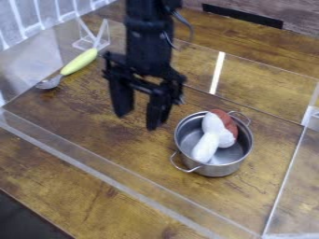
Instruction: Remove the mushroom from the silver pot and put it on the table
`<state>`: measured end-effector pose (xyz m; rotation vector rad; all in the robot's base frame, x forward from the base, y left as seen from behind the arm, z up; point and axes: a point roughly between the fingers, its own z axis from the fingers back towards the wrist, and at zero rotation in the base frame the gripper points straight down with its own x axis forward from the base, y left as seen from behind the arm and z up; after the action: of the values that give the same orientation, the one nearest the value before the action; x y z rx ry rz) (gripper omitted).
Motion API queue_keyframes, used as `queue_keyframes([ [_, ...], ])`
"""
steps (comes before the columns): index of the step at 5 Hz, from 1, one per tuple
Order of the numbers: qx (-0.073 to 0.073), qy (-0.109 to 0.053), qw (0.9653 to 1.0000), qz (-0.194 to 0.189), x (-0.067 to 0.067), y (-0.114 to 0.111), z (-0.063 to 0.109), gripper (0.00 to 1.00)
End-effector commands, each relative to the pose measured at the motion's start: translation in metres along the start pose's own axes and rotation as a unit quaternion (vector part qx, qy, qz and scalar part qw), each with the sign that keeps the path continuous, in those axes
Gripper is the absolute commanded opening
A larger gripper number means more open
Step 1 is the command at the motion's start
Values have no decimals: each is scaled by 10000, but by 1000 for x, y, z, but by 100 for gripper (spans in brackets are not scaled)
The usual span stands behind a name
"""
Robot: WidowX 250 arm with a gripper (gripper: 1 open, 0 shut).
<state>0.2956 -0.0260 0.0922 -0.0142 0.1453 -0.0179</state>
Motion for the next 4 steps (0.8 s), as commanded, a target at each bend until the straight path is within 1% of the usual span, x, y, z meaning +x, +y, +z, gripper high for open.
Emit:
queue_keyframes([
  [1, 60, -339, 9993, -145, 12, -43, 5, 100],
  [2, 136, -444, 9985, -287, 23, -86, 2, 100],
  [3, 198, -621, 9970, -410, 47, -110, -3, 100],
  [4, 241, -694, 9963, -446, 63, -83, 2, 100],
])
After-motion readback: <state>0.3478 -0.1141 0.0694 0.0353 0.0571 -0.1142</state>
